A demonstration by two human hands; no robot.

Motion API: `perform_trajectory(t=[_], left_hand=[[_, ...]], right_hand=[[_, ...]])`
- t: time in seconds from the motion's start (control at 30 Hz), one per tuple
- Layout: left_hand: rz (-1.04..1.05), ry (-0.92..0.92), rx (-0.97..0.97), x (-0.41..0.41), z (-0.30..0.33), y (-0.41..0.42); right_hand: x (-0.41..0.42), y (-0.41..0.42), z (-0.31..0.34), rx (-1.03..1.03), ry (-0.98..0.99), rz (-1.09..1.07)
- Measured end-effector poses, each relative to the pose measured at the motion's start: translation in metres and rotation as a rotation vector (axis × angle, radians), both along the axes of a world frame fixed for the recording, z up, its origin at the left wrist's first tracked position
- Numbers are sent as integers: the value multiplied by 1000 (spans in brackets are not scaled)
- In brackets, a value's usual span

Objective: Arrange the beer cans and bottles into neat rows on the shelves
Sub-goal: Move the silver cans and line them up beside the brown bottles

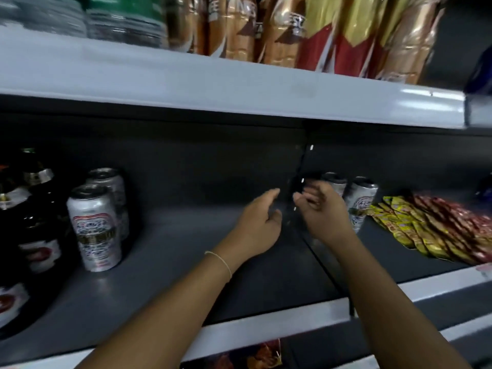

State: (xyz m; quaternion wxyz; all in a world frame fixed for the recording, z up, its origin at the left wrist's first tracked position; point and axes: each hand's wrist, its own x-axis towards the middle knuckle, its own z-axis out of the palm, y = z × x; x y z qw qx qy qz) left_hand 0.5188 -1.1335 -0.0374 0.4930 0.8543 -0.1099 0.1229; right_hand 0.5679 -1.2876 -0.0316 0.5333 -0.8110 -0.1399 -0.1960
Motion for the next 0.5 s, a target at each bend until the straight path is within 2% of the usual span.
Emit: perform_trajectory(t=[0.07,0.17,0.3,0.4,0.5], left_hand=[[-21,33,-8,14,1,-19],[-28,71,-16,32,-1,-41],[-4,92,-10,51,-5,-61],[18,92,-22,60,-11,-68],[32,108,-19,67,-16,-70]], right_hand=[[16,-21,7,-104,-50,-72],[46,-48,20,-423,-173,-204],[98,-72,19,-873,-305,-237],[117,-72,25,-1096,-91,-324],[125,-70,25,-1228,-25,-326]])
